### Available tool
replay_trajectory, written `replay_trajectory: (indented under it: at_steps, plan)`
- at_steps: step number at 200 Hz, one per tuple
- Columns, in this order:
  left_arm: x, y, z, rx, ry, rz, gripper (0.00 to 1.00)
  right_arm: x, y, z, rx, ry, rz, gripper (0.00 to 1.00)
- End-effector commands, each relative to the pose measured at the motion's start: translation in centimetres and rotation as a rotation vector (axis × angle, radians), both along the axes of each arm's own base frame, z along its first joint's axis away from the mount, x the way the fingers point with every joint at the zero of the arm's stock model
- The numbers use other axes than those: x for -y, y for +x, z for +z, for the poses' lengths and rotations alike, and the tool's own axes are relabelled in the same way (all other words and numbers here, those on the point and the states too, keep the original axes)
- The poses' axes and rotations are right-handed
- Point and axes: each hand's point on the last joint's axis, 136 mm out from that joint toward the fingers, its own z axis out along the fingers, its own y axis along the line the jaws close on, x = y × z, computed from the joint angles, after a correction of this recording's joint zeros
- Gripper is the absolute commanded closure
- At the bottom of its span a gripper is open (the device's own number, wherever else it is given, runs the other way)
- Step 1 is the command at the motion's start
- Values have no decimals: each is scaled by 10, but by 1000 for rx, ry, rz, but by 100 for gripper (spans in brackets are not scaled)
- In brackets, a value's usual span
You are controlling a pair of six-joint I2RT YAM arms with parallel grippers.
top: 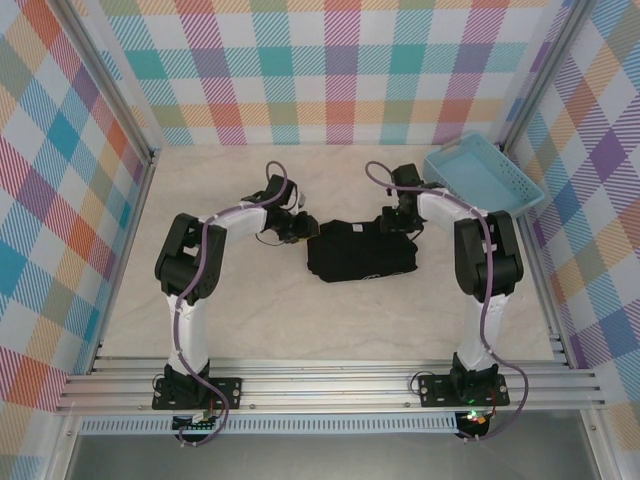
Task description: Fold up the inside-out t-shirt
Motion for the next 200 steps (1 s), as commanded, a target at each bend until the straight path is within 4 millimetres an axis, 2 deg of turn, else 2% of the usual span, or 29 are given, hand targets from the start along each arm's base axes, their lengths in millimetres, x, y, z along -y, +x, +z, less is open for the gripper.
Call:
replay_trajectory:
  at_steps: [1, 18, 28, 47, 67, 91, 113, 127, 150, 177, 188, 200]
  plan:
    - [-27, 6, 6, 37, 101, 41, 59, 12, 8, 31, 56, -18, -23, 58]
    - [-40, 6, 23, 95, 150, 70, 51, 19, 5, 52, 89, -45, -35, 51]
    - [-47, 2, 34, 132, 173, 90, 47, 23, 0, 66, 114, -49, -41, 44]
    - [-44, -15, 62, 224, 162, 73, 43, 17, -18, 88, 149, 4, -30, 39]
    - [-16, -40, 83, 299, 91, -15, 39, -2, -41, 92, 143, 114, 7, 37]
    - [35, -65, 93, 313, -64, -153, 39, -25, -55, 79, 79, 252, 24, 39]
    - [74, -80, 82, 267, -123, -261, 40, -28, -45, 66, 43, 271, 9, 45]
    - [83, -82, 65, 230, -105, -286, 41, -26, -33, 56, 28, 279, -15, 49]
    - [73, -80, 34, 172, -3, -276, 41, -20, -17, 34, -44, 279, -53, 52]
    - [54, -90, 1, 110, 99, -273, 41, -9, -12, 4, -139, 226, -96, 53]
    - [49, -96, -10, 83, 119, -281, 41, -4, -11, -2, -152, 198, -100, 52]
    - [46, -100, -13, 71, 126, -285, 40, 1, -8, 4, -130, 177, -100, 52]
